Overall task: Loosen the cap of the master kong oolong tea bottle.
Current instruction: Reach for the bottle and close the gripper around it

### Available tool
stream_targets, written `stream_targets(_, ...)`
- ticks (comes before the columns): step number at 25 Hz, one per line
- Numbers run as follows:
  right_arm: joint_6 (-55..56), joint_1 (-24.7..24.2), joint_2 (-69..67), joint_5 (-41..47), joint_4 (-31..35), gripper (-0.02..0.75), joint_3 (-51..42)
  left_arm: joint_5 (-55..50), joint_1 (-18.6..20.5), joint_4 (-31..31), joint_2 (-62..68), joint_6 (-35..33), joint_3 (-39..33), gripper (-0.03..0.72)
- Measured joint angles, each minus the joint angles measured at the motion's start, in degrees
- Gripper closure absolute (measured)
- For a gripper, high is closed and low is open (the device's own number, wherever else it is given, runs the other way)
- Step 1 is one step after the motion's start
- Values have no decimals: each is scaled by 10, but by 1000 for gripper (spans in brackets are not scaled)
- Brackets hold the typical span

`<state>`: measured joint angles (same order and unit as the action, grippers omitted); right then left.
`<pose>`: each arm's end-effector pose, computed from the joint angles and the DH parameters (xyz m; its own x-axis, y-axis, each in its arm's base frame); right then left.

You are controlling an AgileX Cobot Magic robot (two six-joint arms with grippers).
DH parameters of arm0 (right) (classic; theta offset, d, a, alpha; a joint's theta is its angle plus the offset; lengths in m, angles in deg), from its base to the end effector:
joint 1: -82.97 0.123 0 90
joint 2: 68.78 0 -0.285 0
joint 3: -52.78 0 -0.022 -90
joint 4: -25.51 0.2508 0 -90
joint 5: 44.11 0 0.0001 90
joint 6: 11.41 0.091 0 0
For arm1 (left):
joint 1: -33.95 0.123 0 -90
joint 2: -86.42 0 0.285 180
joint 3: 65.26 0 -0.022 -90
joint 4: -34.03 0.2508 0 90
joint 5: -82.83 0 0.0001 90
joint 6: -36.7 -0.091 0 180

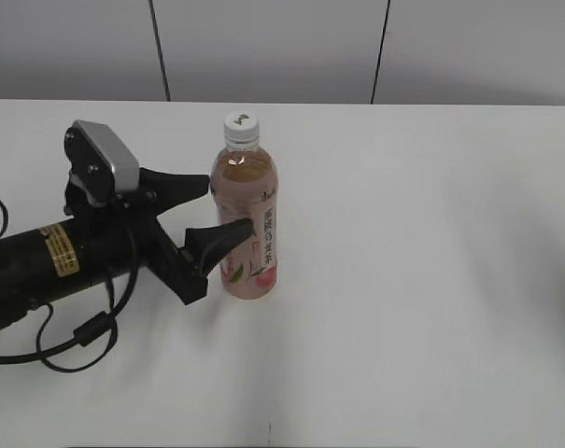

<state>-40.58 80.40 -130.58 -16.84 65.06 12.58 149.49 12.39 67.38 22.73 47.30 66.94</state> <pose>0.1886 0.0182 0.2952 -0.5744 0.1443 -0.8058 -0.1296 0.9559 0.2635 0.2558 -0.1504 0.1276 -0.1294 0.1161 -0.9848 0.7884 0.6144 -0.0312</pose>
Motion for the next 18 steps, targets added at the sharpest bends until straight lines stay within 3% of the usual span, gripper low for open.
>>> stream_targets(18, 0, 0, 0, 0, 0, 244, 0, -85, -32, 16, 3, 16, 81, 168)
